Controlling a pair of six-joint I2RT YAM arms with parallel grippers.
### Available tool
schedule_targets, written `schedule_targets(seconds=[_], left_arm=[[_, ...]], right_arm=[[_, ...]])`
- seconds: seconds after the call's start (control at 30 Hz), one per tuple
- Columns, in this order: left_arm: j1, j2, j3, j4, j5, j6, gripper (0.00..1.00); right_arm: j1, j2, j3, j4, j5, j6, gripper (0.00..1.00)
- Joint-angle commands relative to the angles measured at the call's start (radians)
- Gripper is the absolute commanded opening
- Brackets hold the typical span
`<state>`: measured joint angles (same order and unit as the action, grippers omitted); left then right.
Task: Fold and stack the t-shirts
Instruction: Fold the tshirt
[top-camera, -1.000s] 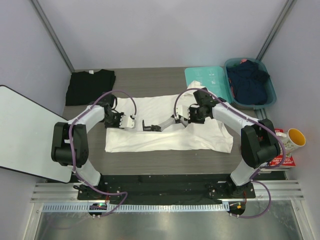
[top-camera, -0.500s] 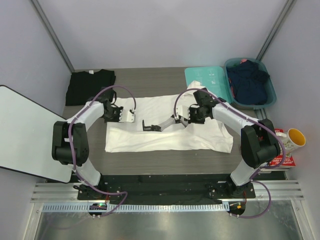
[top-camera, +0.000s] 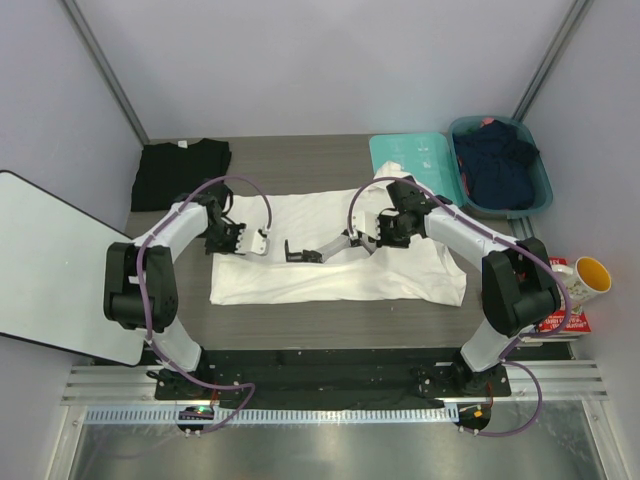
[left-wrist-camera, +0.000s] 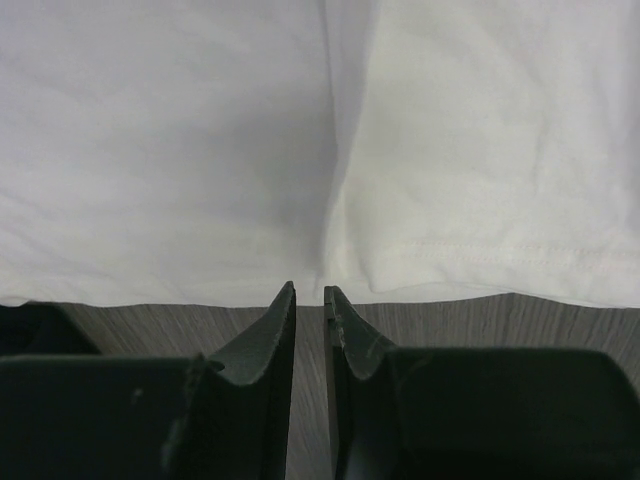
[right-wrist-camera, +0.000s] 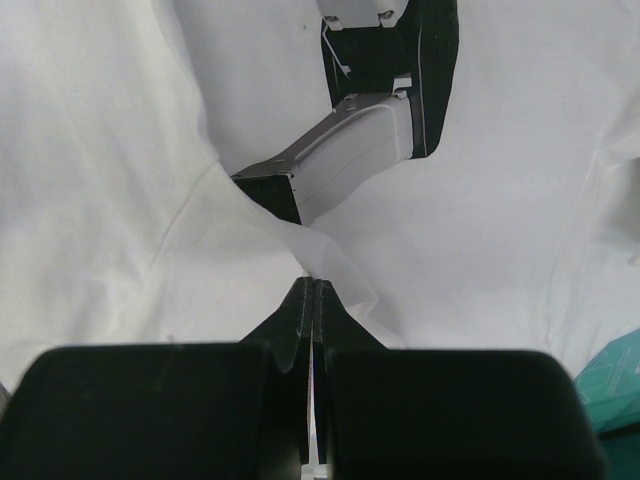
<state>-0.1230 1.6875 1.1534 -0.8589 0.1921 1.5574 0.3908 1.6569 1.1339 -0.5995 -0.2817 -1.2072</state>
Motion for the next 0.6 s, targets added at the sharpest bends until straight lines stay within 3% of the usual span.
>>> schedule_targets(seconds=[0.0,0.33,0.4,0.5,0.57], left_arm=[[0.005,0.008,0.003,-0.071,0.003,0.026,0.18],[0.005,0.073,-0.004,-0.017,-0.022,0.006,0.17],[0.005,0.086,-0.004,-0.005,-0.026,0.006,0.14],[0.005,0.098,0.0,0.015,-0.033,0.001,0.0],[0.005,0.097,0.003,0.017,-0.033,-0.003,0.0]], right_arm=[[0.005,0.01,0.027,0.003,0.004,-0.014,0.01],[0.005,0.018,0.043,0.003,0.007,-0.008,0.01],[0.005,0.018,0.04,0.0,0.007,-0.008,0.01],[0.005,0.017,0.04,-0.002,0.007,-0.009,0.01],[0.005,0.015,0.04,-0.003,0.01,-0.008,0.01]])
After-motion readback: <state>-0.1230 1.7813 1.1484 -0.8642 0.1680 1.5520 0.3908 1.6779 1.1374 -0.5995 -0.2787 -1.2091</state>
